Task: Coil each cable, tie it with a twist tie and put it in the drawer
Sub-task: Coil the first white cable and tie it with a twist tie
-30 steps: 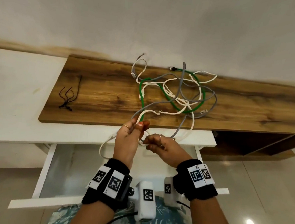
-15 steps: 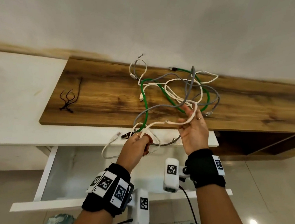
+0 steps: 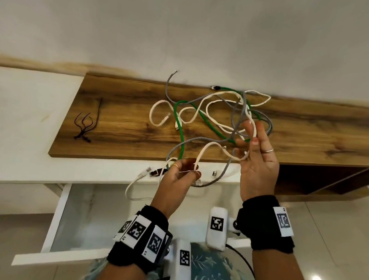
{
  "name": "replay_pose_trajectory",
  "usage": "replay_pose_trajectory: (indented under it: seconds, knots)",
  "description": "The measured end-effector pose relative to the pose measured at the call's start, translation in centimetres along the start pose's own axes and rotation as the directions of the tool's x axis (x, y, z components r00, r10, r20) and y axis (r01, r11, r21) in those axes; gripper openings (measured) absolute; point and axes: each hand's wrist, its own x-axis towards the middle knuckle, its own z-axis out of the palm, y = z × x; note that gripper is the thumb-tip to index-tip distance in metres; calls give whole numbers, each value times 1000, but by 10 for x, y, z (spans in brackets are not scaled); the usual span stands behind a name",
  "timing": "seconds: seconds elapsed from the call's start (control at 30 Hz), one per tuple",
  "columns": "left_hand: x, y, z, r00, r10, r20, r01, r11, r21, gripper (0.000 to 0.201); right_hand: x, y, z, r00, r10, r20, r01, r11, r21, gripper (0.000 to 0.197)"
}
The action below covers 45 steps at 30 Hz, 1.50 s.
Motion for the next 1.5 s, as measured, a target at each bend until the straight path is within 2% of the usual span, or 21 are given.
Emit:
replay_pose_trajectory:
  seconds: [0.1,0.17,0.23,0.3,0.37,0.43,0.5,0.63,0.8,0.83,0.87,0.93,1.0,1.07,1.1,1.17,1.23,1.27,1.33,1.43,1.5]
  knots:
    - [0,-3,3,997,68,-30,-67,997,26,17,-9,1,-2,986,96,-133,-83,991,103,32]
    - [0,-7,4,980,187,-71,-175,973,148,37,-16,3,-1,959,217,-182,-191,970,151,23]
    - [-2,-10,5,940,328,-98,-290,915,281,53,-21,6,1,935,324,-144,-324,946,19,22]
    - [-4,-7,7,917,385,-100,-338,887,313,46,-27,13,0,924,383,-10,-368,880,-300,23]
    - [-5,-4,9,927,368,-69,-333,896,295,30,-33,20,-1,880,430,201,-252,781,-571,21]
    - [-5,-4,10,929,364,-64,-327,890,318,30,-40,26,-1,780,488,391,-141,747,-650,22]
    - [-3,-5,11,926,374,-53,-322,856,404,39,-44,29,2,709,508,489,-64,737,-673,18]
    - [2,-9,10,944,327,-33,-265,817,512,40,-49,30,13,621,546,563,74,674,-735,21]
    - [8,-14,6,921,389,2,-329,776,538,44,-36,23,7,564,583,585,219,577,-787,26]
    - [9,-14,5,911,411,15,-349,752,560,43,-28,18,2,564,585,583,231,566,-792,30]
    - [9,-16,5,903,429,26,-362,725,586,43,-20,11,-4,589,572,571,230,558,-797,32]
    - [9,-17,4,879,475,37,-385,664,641,43,-4,-6,-11,712,480,513,179,582,-793,31]
    - [7,-16,6,835,548,35,-423,601,678,42,9,-21,-10,852,316,417,88,699,-709,27]
    - [5,-14,7,795,607,24,-450,563,693,40,21,-30,4,919,221,327,41,770,-637,29]
    - [4,-13,7,774,632,23,-464,543,700,38,26,-30,11,923,217,316,49,750,-660,29]
    - [3,-14,6,750,661,24,-476,514,714,35,35,-29,28,896,276,347,109,622,-776,19]
    - [3,-14,4,751,659,37,-469,493,732,34,46,-27,43,863,336,378,145,552,-821,5]
    - [3,-15,3,755,652,61,-469,474,745,31,53,-27,50,850,352,392,144,561,-816,9]
    - [5,-17,1,750,646,141,-483,390,784,20,67,-30,62,841,355,408,87,655,-751,21]
    - [7,-18,3,752,611,245,-492,275,826,28,84,-40,77,863,296,408,17,792,-610,23]
    - [8,-17,0,744,625,238,-474,243,846,28,91,-42,85,871,270,410,-18,853,-522,21]
